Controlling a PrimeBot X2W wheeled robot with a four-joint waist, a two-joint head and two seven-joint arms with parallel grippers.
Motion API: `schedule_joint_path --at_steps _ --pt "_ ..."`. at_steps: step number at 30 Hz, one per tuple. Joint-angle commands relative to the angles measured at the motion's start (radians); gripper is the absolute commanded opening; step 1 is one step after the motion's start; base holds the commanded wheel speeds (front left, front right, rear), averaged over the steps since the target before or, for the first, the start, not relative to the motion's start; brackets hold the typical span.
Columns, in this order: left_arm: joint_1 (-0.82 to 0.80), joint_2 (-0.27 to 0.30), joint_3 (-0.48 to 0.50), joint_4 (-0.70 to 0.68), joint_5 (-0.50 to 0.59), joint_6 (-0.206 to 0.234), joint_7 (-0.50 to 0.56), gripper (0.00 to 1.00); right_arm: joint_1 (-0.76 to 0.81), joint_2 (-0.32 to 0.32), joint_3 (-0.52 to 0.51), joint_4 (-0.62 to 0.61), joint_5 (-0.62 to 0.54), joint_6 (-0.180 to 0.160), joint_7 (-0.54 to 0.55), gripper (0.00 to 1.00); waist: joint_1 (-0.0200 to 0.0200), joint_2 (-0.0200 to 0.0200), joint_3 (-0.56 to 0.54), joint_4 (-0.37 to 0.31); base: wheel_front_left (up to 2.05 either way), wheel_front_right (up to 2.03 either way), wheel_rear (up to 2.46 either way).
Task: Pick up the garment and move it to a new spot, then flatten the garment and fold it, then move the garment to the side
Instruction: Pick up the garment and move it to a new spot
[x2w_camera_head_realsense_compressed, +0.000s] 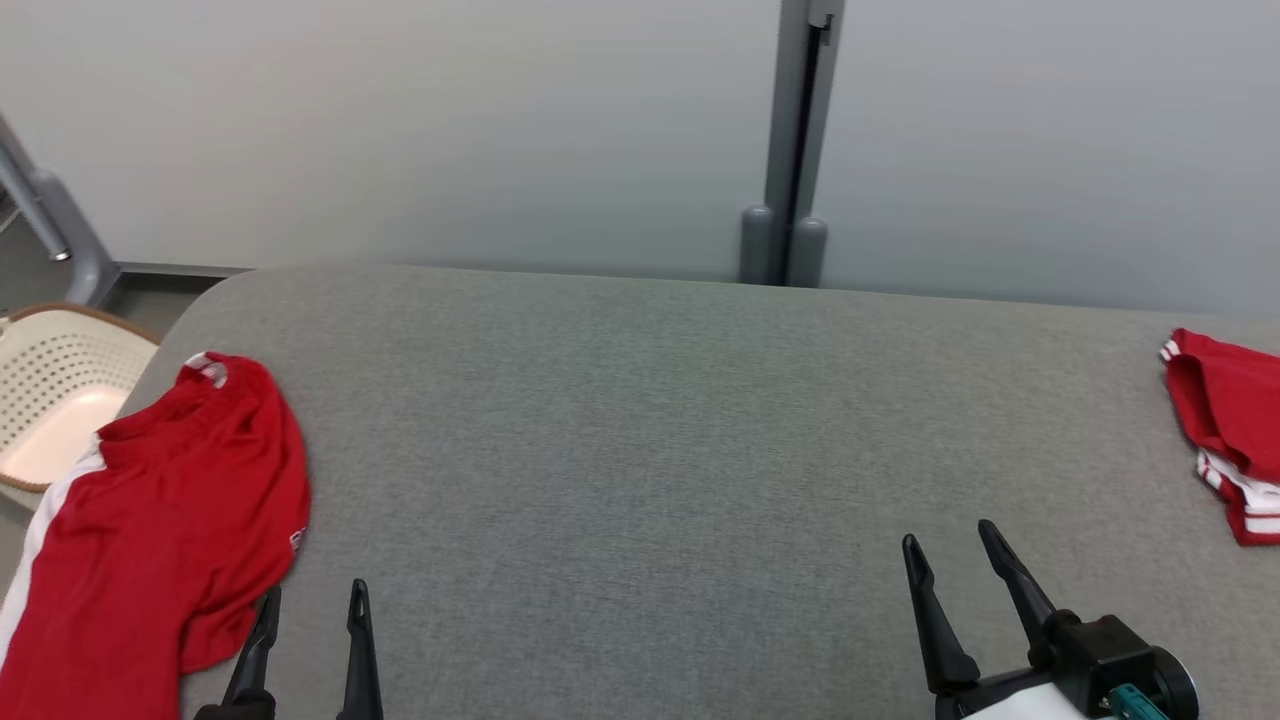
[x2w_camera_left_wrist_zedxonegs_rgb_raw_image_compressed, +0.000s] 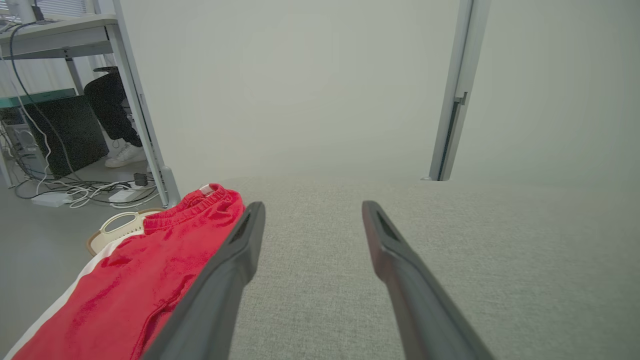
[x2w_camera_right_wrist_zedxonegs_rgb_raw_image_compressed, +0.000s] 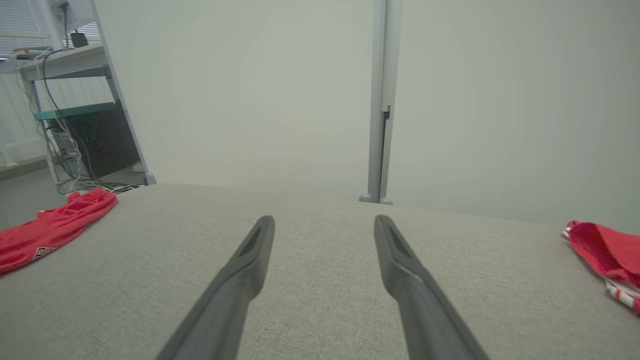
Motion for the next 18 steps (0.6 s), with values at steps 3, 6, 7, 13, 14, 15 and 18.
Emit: schedule_joint_path --at_steps 3,6,7,13,14,15,18 --pt "0.014 0.003 0.011 -0.004 0.008 0.002 0.000 1.00 0.007 -0.001 0.013 0.008 0.013 0.000 -0.001 1.00 0.0000 0.0000 -0.013 0.113 0.00 0.00 0.00" --pt "0.026 0.004 0.019 -0.008 0.008 0.002 0.000 1.00 0.008 -0.001 0.026 0.012 0.022 0.000 -0.001 1.00 0.0000 0.0000 -0.019 0.170 0.00 0.00 0.00" --pt "0.027 0.004 0.022 -0.009 0.007 0.001 0.000 1.00 0.009 -0.001 0.026 0.013 0.027 0.000 -0.001 1.00 0.0000 0.0000 -0.020 0.188 0.00 0.00 0.00" --pt "0.031 0.004 0.042 -0.026 0.003 0.008 0.000 1.00 0.014 -0.001 0.027 0.019 0.026 0.000 -0.001 1.00 0.0000 0.0000 -0.012 0.262 0.00 0.00 0.00" --pt "0.031 0.004 0.044 -0.028 0.001 0.008 0.000 1.00 0.016 -0.001 0.023 0.023 0.023 0.000 -0.001 1.00 0.0000 0.0000 -0.009 0.271 0.00 0.00 0.00" --pt "0.032 0.003 0.047 -0.028 -0.001 0.007 0.000 1.00 0.017 -0.001 0.023 0.025 0.019 0.000 -0.001 1.00 0.0000 0.0000 -0.006 0.277 0.00 0.00 0.00" --pt "0.014 0.004 0.073 -0.026 -0.012 0.003 0.000 1.00 0.012 -0.001 0.025 0.030 0.011 0.000 -0.001 1.00 0.0000 0.0000 0.009 0.284 0.00 0.00 0.00"
